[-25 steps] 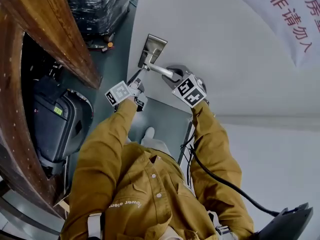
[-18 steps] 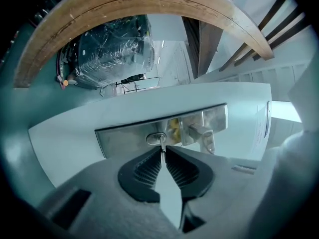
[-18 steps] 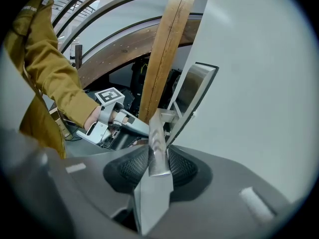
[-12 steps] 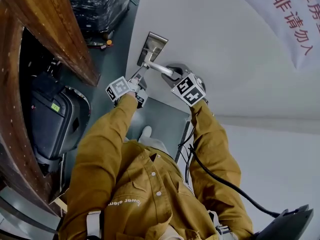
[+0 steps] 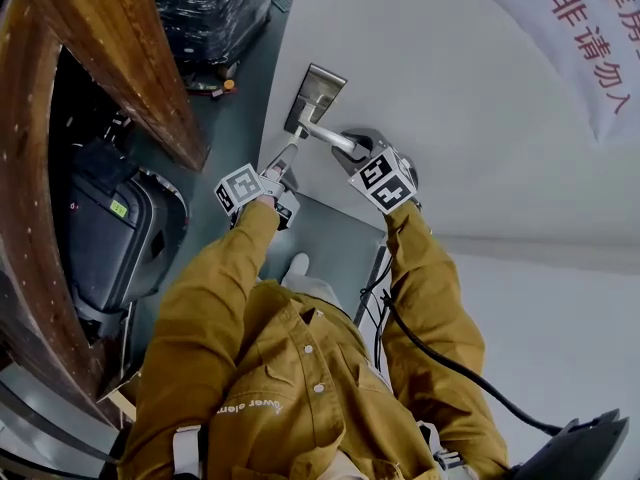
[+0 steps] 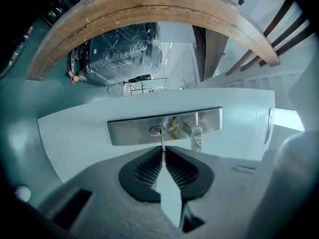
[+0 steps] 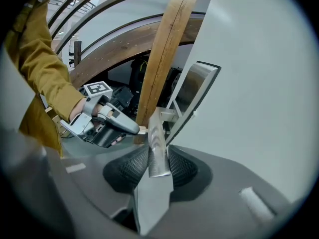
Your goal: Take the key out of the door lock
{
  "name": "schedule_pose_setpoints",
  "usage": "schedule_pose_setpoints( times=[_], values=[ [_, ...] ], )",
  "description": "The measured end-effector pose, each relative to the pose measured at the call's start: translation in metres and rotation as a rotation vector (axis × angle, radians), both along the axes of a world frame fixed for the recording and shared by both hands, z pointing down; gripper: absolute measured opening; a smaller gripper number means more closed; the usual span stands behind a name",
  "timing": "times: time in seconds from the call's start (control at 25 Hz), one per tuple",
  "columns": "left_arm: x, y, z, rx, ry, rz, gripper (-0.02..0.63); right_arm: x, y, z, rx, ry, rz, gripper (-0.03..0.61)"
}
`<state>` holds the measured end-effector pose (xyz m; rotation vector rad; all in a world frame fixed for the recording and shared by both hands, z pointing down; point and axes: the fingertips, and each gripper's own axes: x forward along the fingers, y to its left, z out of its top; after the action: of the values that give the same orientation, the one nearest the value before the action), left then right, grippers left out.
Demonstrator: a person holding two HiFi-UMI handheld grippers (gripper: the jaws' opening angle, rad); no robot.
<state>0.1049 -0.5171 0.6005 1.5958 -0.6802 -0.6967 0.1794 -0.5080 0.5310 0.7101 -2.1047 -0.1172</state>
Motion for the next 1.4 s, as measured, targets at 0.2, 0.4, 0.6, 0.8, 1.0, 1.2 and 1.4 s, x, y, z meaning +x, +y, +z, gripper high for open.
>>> schedule_pose_setpoints(
  times=[0.2,0.4,0.6,0.8,1.0,1.2,1.4],
  values=[
    [-0.014,0.03,-0.025,0.064,-0.05,0.023,0.02,0.002,-0.003,-0.001,0.008,-0.005,0.01,0.131],
    [-0.033,0.075,-0.081,0.298,-0.389,0.113,0.02,-0.001,-0.001,0.002,0.015,-0.039,0.061,0.143],
    [-0.039,0.103,-0.155,0.556,-0.645,0.111,0.02,0.0,0.018,-0.041,0.223,-0.211,0.168,0.076],
    [-0.038,0.128,-0.194,0.714,-0.8,0.103,0.02,-0.014,0.07,-0.106,0.385,-0.498,0.156,0.008],
    [-0.028,0.154,-0.203,0.805,-0.944,0.091,0.02,-0.003,0.116,-0.15,0.414,-0.768,0.269,0.006],
    [-0.013,0.173,-0.192,0.816,-0.986,0.125,0.02,0.02,0.152,-0.125,0.333,-0.782,0.393,0.006],
    [-0.002,0.179,-0.19,0.829,-1.008,0.149,0.02,0.034,0.166,-0.124,0.32,-0.824,0.457,0.006]
  ],
)
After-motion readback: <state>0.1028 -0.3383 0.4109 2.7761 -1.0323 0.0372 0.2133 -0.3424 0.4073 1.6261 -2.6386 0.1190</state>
